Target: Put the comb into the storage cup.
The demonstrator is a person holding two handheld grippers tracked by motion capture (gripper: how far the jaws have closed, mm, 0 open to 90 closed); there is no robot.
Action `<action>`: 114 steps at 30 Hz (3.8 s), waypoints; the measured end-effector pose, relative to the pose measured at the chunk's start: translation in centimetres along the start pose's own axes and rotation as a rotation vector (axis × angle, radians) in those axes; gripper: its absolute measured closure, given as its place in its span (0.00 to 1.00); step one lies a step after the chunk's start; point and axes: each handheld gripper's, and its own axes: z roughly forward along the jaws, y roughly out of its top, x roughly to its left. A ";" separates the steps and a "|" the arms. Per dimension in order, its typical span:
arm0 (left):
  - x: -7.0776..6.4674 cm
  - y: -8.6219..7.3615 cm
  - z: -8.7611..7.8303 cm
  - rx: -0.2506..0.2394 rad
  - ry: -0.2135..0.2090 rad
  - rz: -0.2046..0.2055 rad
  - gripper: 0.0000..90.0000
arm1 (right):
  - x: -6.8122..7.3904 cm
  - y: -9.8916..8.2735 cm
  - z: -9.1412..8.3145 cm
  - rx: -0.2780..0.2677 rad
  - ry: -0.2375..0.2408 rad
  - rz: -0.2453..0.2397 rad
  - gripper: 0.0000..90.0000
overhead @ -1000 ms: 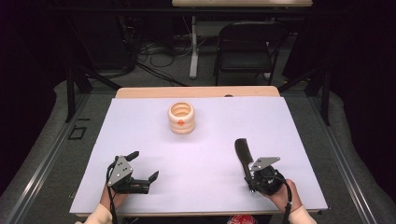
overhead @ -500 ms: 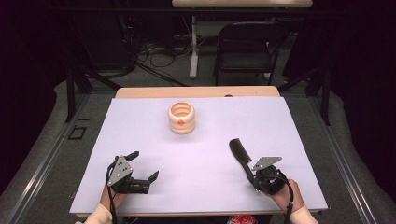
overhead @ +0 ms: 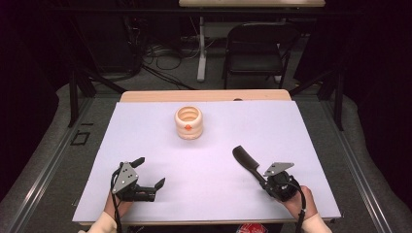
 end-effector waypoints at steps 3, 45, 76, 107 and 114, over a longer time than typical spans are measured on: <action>0.0 0.0 0.0 0.001 0.000 0.001 0.00 | -0.1 0.0 0.0 0.002 -0.009 0.000 1.00; -0.1 0.0 -0.1 0.000 0.005 0.004 0.00 | -0.4 0.1 -0.4 0.011 -0.050 -0.018 0.90; 0.0 0.0 -0.1 -0.011 0.015 -0.002 0.00 | -1.0 1.7 -1.6 -0.052 -0.029 -0.008 0.19; -0.1 0.1 -0.1 -0.017 0.010 0.002 0.00 | -1.8 4.2 1.2 0.152 0.036 -0.097 0.03; 0.0 0.1 -0.1 -0.015 0.009 0.001 0.00 | -1.8 4.7 1.8 0.174 0.034 -0.111 0.05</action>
